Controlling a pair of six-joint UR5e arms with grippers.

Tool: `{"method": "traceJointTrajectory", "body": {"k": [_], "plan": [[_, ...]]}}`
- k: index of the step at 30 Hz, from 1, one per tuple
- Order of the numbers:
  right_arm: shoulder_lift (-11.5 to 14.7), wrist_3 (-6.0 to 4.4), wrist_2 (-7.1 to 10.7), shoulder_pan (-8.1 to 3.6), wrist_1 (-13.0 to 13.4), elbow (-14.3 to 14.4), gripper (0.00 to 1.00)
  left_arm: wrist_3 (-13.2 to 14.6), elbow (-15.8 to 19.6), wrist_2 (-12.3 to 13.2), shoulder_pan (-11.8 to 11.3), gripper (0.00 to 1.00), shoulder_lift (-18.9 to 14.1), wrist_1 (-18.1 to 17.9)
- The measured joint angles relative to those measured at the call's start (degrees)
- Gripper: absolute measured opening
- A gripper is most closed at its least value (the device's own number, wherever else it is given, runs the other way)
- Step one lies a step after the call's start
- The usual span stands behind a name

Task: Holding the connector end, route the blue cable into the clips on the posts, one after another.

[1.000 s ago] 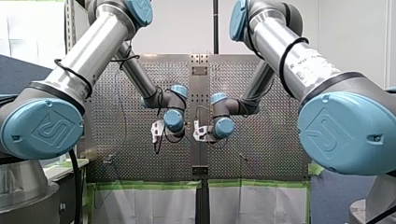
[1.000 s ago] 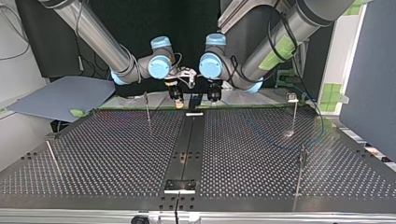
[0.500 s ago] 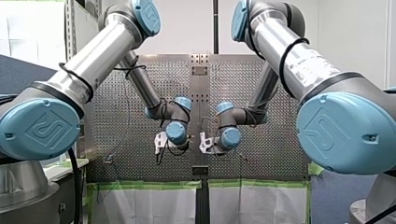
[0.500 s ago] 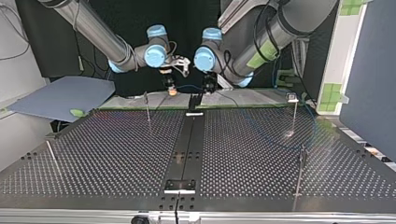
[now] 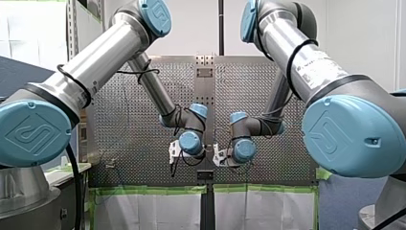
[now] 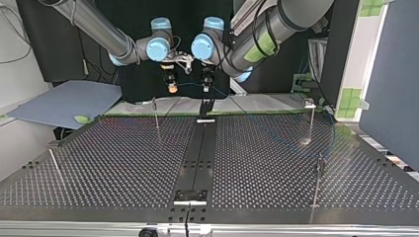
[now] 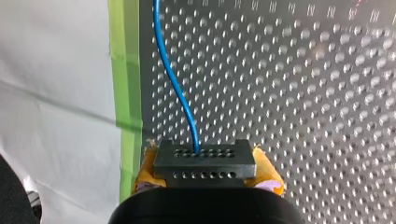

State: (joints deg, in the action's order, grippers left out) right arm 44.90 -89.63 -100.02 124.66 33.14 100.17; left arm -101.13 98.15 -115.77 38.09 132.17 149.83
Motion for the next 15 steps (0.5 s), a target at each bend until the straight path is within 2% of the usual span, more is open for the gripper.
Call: {"method": "traceJointTrajectory", "body": {"k": [5, 10, 15], "plan": [[1.88, -1.48, -0.04, -1.17, 2.72, 2.83, 0.0, -0.11, -0.01, 0.26, 1.31, 0.0, 1.76, -1.71], [2.38, -1.92, 0.23, -2.31, 5.07, 5.56, 0.0, -1.25, -0.02, 0.1, 3.0, 0.0, 3.62, -4.18], [2.44, -2.2, 1.68, -3.47, 6.14, 8.04, 0.0, -1.76, -0.03, 0.02, 3.45, 0.0, 4.1, -6.22]]}}
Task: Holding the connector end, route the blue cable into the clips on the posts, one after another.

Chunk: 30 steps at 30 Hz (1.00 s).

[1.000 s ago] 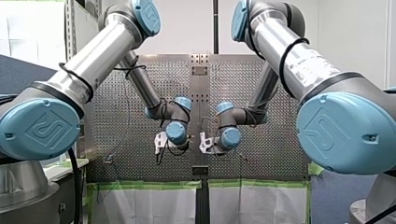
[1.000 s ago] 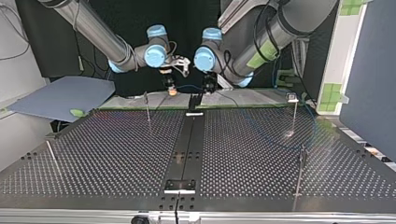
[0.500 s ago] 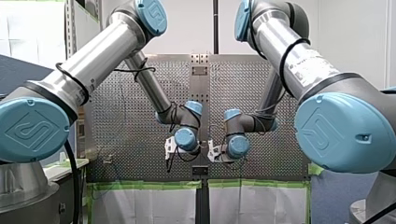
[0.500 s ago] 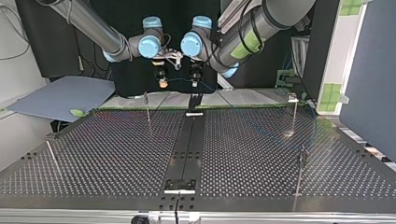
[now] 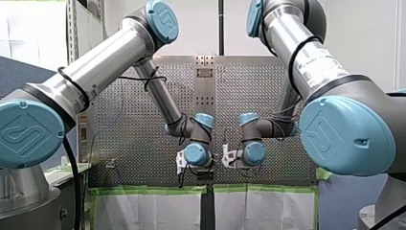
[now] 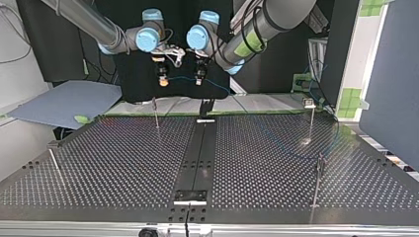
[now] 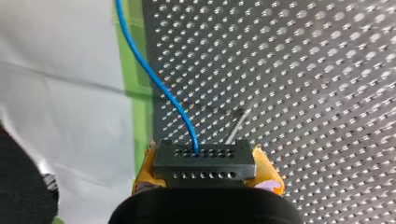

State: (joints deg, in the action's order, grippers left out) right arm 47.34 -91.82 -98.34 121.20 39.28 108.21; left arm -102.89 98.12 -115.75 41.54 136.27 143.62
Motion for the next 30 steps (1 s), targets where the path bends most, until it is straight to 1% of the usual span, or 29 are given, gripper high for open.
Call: {"method": "traceJointTrajectory", "body": {"k": [3, 4, 6, 11, 16, 19, 22, 25, 30], "plan": [[0.1, -0.62, 0.8, -0.86, 1.37, 1.7, 0.0, -0.04, -0.02, 0.19, 0.1, 0.0, 0.91, -0.23], [0.13, -1.01, 1.03, -1.28, 2.05, 2.41, 0.0, -0.04, -0.02, 0.3, 0.15, 0.0, 1.28, -0.23], [0.27, -1.44, 1.38, -2.06, 3.1, 3.52, 0.0, -0.05, -0.04, 0.46, 0.31, 0.0, 2.09, -0.31], [1.89, -1.61, 3.52, -4.79, 5.92, 6.25, 0.0, -0.1, -0.05, 0.6, 0.52, 0.0, 2.82, -0.41], [4.49, -1.89, 6.59, -7.92, 6.84, 7.44, 0.0, -0.11, -0.2, 0.88, 0.74, 0.0, 2.95, -0.4], [5.06, -1.99, 8.32, -9.65, 6.99, 7.57, 0.0, -0.11, -1.09, 0.82, 1.23, 0.0, 3.18, 0.11], [5.22, -2.01, 9.85, -10.97, 7.04, 7.58, 0.0, -0.08, -2.36, 0.54, 1.82, 0.0, 3.83, 1.16], [5.26, -2.04, 11.38, -11.49, 7.08, 7.59, 0.0, -0.08, -3.79, 0.41, 2.65, 0.0, 4.5, 2.56], [5.27, -2.19, 13.93, -11.62, 7.13, 7.6, 0.0, -0.3, -6.33, 0.26, 3.83, 0.0, 4.79, 4.37]]}}
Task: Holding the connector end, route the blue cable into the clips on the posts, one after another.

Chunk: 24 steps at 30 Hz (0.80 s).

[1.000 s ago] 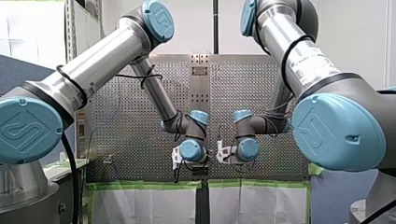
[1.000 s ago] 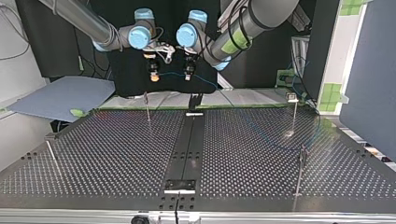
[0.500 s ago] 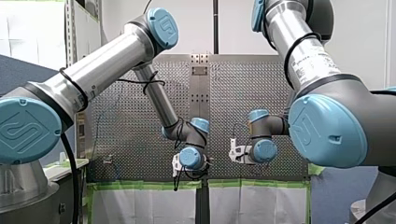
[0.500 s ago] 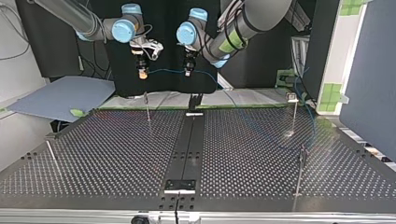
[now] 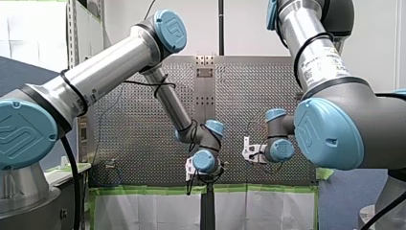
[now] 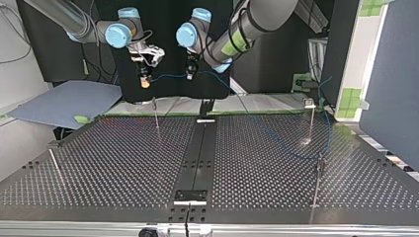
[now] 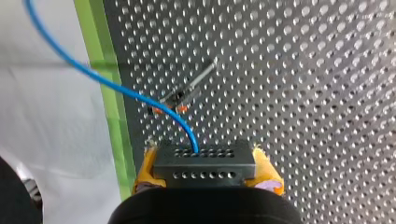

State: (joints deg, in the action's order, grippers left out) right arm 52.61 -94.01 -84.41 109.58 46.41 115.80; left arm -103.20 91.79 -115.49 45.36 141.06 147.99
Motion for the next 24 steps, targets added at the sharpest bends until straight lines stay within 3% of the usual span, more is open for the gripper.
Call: {"method": "traceJointTrajectory", "body": {"k": [9, 15, 24], "plan": [[-0.04, -0.19, 1.11, -0.29, 0.07, 0.02, 0.0, -1.06, -4.94, -0.52, 1.67, 0.0, 2.73, 2.37], [-0.03, -1.21, 1.07, -0.93, 0.08, 0.01, 0.0, -1.96, -8.12, -1.55, 1.62, 0.0, 5.3, 4.45], [-0.55, -1.14, 2.83, -1.16, 1.69, 0.01, 0.0, -3.64, -12.66, -2.35, 2.28, 0.0, 5.73, 3.32]]}}
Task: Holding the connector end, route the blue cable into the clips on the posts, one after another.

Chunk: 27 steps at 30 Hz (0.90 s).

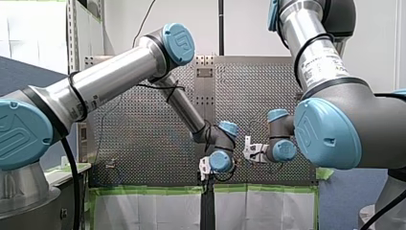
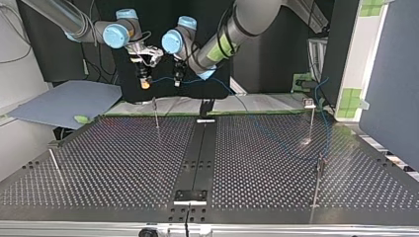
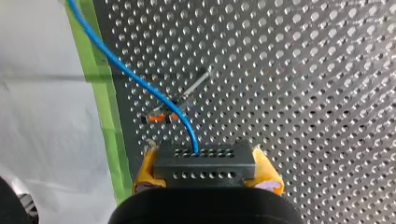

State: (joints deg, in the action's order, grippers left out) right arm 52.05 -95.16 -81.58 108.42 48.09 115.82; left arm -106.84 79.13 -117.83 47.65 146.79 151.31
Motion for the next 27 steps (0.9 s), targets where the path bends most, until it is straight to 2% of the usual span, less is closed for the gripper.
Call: {"method": "traceJointTrajectory", "body": {"k": [6, 13, 16, 18, 22, 27], "plan": [[-1.92, -1.35, 0.51, -0.71, 1.13, -0.1, 0.0, -1.2, -2.66, -0.19, 1.05, 0.0, 0.74, 0.14], [-2.42, -3.5, 1.45, -2.45, 1.68, -0.61, 0.0, -1.34, -3.76, -0.25, 1.23, 0.0, 2.79, 0.52], [-2.47, -4.09, 1.71, -3.51, 1.72, -0.94, 0.0, -1.35, -3.97, -0.03, 1.23, 0.0, 3.27, 0.35], [-2.49, -4.06, 2.1, -4.36, 1.66, -1.12, 0.0, -1.35, -4.06, 0.24, 1.22, 0.0, 3.39, 0.1], [-2.5, -3.55, 3.97, -6.56, 1.21, -1.49, 0.0, -1.35, -4.49, 0.35, 1.28, 0.0, 3.43, -0.18], [-2.57, -2.01, 5.66, -7.34, 1.14, -1.57, 0.0, -1.36, -4.87, 0.36, 1.41, 0.0, 3.45, -0.31]]}}
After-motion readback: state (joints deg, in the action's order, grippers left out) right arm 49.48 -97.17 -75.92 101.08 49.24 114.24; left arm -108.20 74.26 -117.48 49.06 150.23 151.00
